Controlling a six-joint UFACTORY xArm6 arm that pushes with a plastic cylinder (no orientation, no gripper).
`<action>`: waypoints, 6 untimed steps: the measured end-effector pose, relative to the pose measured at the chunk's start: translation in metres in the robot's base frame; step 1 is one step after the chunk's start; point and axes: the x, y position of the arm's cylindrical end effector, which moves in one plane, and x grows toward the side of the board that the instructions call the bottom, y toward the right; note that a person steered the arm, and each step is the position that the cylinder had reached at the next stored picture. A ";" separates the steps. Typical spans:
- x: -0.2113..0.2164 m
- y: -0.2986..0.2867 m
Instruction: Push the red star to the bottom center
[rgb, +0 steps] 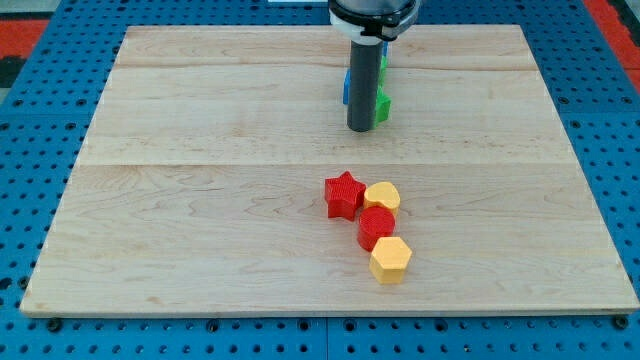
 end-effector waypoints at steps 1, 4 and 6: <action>0.000 0.000; 0.082 -0.004; 0.122 -0.105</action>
